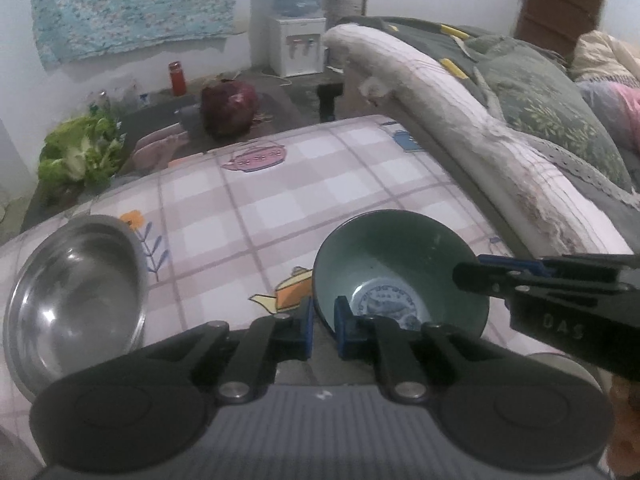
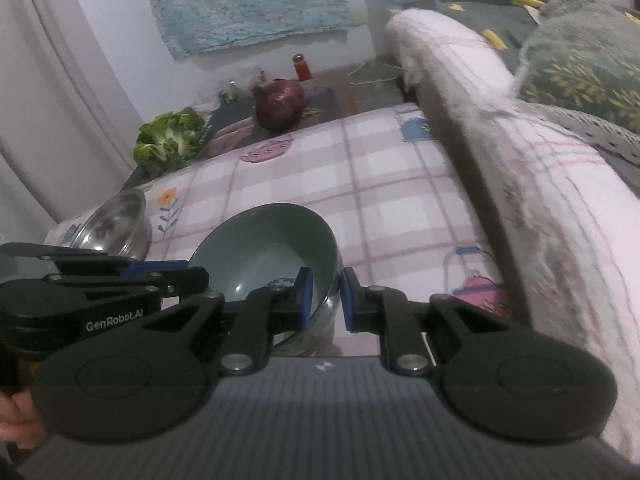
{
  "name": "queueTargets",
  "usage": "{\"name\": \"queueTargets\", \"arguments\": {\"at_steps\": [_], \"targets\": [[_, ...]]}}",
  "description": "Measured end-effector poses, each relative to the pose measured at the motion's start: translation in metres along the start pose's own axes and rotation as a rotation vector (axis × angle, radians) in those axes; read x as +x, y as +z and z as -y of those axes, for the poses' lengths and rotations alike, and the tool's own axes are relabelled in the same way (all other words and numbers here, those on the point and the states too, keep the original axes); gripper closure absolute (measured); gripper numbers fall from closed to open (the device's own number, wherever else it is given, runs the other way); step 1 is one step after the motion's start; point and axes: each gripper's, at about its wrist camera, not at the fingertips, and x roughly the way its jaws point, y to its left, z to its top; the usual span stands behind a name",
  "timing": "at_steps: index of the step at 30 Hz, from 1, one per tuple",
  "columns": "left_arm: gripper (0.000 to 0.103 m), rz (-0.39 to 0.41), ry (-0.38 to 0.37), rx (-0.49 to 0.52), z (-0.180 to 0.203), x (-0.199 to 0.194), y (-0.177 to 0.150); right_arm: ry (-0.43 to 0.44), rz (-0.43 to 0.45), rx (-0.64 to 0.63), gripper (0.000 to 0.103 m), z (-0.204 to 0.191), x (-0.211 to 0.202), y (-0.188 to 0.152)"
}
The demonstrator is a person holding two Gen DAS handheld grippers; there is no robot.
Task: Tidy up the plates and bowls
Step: 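Lift the green bowl with both grippers and carry it toward the small steel bowl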
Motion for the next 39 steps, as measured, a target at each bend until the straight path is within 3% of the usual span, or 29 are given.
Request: {"name": "queueTargets", "arguments": {"at_steps": [9, 39], "targets": [[0.085, -0.037, 0.006, -0.027, -0.005, 0.014, 0.005, 0.021, -0.028, 0.041, 0.086, 0.005, 0.012, 0.002], [0.084, -0.097, -0.008, -0.084, -0.003, 0.038, 0.004, 0.027, -0.056, 0.061, 0.087, 0.004, 0.035, 0.003]]}}
